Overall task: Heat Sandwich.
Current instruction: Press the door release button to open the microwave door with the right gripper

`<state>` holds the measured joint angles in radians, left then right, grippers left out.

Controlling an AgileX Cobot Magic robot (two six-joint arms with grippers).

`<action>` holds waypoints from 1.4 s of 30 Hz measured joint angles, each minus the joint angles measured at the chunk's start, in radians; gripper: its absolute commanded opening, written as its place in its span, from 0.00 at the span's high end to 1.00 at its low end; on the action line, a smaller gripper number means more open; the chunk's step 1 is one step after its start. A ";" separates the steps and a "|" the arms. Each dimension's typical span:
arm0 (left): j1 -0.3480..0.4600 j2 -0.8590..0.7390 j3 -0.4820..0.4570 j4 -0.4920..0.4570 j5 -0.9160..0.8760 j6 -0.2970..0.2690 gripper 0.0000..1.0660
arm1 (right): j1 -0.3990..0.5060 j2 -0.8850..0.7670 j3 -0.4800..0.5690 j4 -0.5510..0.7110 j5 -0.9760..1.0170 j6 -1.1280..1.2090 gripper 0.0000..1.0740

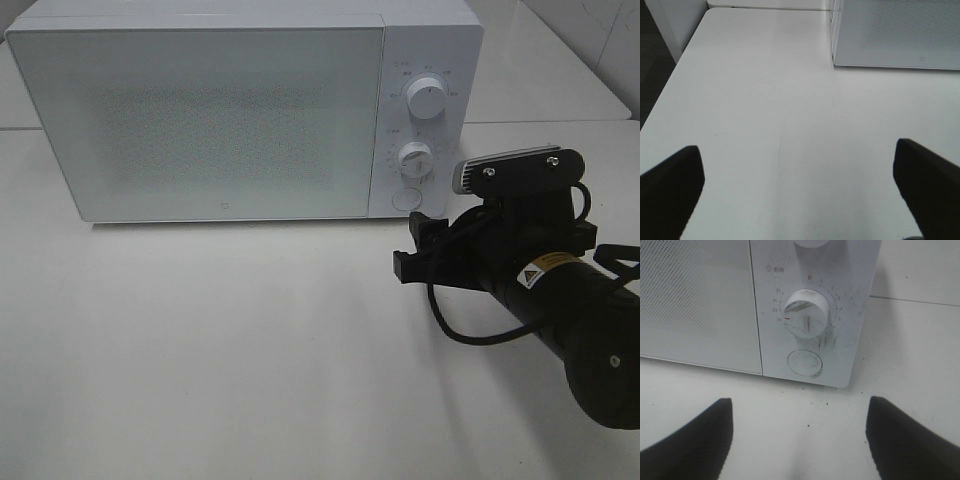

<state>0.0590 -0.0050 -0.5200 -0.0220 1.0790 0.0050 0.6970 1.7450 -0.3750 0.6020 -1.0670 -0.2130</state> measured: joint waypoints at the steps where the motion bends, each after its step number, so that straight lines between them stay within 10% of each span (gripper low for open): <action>1: 0.000 0.000 0.000 0.000 0.000 -0.005 0.08 | 0.000 0.000 0.000 0.000 0.000 0.015 0.33; 24: 0.000 0.000 0.000 0.000 0.000 -0.005 0.08 | 0.000 0.002 0.000 0.000 0.000 1.376 0.39; 29: 0.000 0.000 0.000 0.000 0.000 -0.005 0.08 | 0.000 0.002 0.000 0.000 0.000 1.573 0.60; 33: 0.000 0.000 0.000 0.000 0.000 -0.005 0.08 | 0.000 0.002 0.000 0.000 0.001 1.642 0.97; 42: 0.000 0.000 0.000 0.000 0.000 -0.005 0.08 | 0.000 0.002 0.000 0.000 0.019 1.633 1.00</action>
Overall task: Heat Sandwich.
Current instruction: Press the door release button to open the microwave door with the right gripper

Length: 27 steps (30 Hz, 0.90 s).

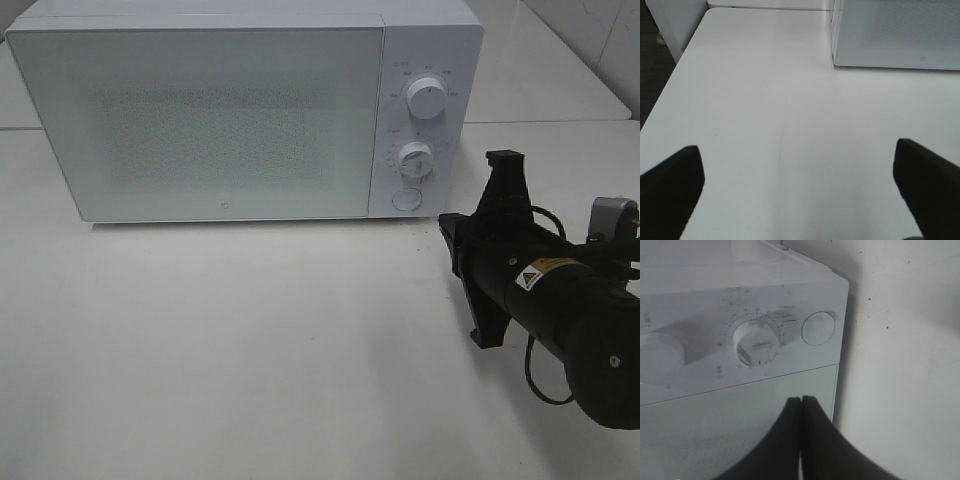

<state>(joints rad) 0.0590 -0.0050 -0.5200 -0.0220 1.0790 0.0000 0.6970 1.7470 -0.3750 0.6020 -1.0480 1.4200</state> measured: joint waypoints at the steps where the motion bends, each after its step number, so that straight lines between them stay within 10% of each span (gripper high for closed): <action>1: 0.000 0.000 0.000 0.000 0.000 0.000 0.08 | 0.000 0.000 0.000 0.000 0.000 0.000 1.00; 27: 0.000 0.000 0.000 0.000 0.000 0.000 0.08 | -0.119 0.199 -0.266 -0.061 0.113 -0.002 1.00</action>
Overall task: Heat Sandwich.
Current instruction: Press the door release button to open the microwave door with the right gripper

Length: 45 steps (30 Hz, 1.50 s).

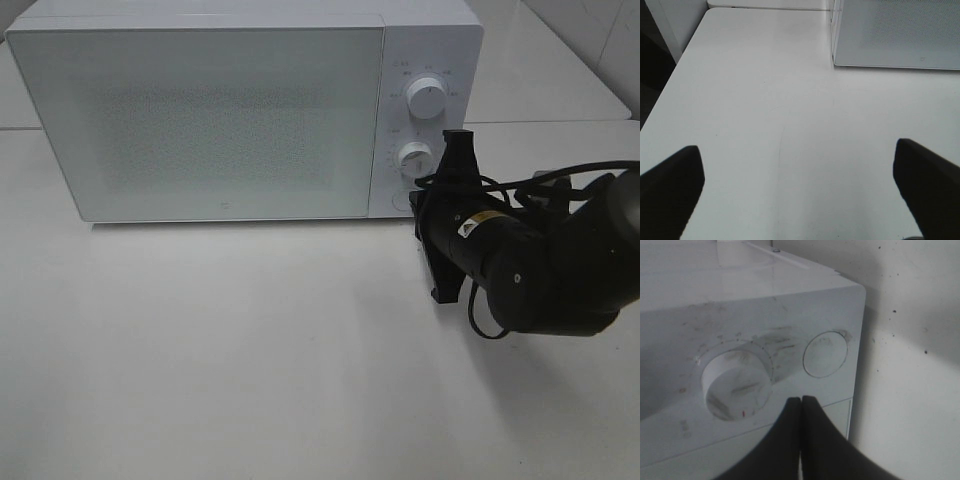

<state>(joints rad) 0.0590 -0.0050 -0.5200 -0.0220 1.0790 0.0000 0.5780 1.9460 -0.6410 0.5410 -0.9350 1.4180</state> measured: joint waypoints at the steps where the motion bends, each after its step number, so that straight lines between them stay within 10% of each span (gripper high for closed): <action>1: 0.000 0.000 0.000 0.000 0.000 0.000 0.08 | -0.008 0.008 -0.014 -0.005 0.012 0.000 1.00; 45: 0.000 0.000 0.000 0.000 0.000 0.000 0.08 | -0.075 0.208 -0.251 0.008 0.092 -0.032 1.00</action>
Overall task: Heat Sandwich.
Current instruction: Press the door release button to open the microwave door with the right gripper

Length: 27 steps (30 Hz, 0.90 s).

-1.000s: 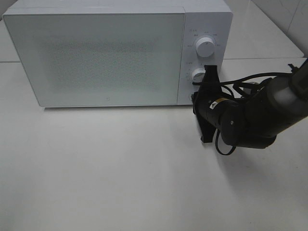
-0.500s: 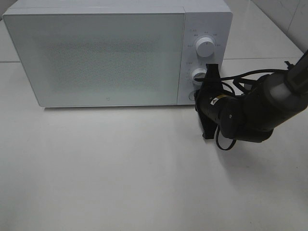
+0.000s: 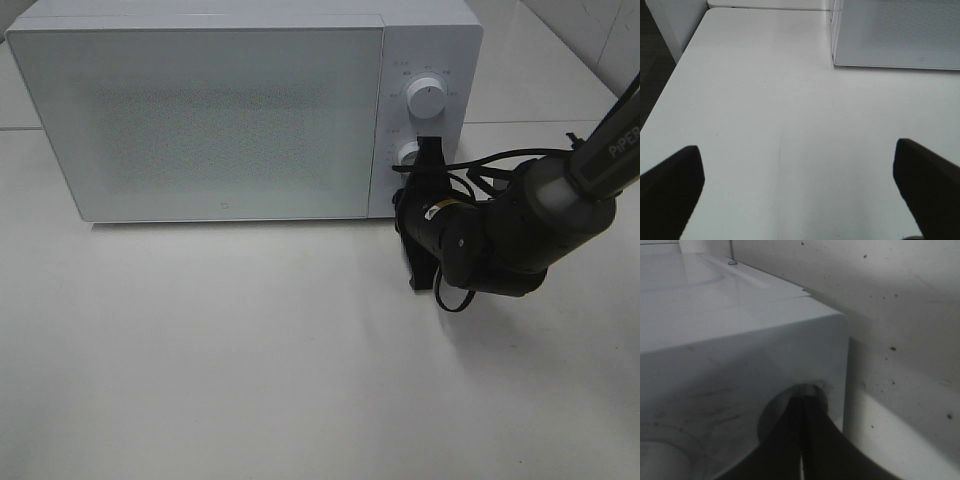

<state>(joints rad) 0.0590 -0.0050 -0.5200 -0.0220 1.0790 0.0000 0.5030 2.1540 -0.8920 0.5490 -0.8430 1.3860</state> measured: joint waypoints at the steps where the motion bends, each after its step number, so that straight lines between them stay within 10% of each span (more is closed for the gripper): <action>1: 0.000 0.000 0.000 0.000 0.000 0.000 0.08 | 0.000 0.000 0.000 0.000 0.000 0.000 1.00; 27: 0.000 0.000 0.000 0.000 0.000 0.005 0.08 | 0.035 0.034 -0.061 0.153 -0.016 -0.100 1.00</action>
<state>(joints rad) 0.0590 -0.0050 -0.5200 -0.0220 1.0790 0.0050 0.5380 2.1880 -0.9530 0.7020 -0.8590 1.2860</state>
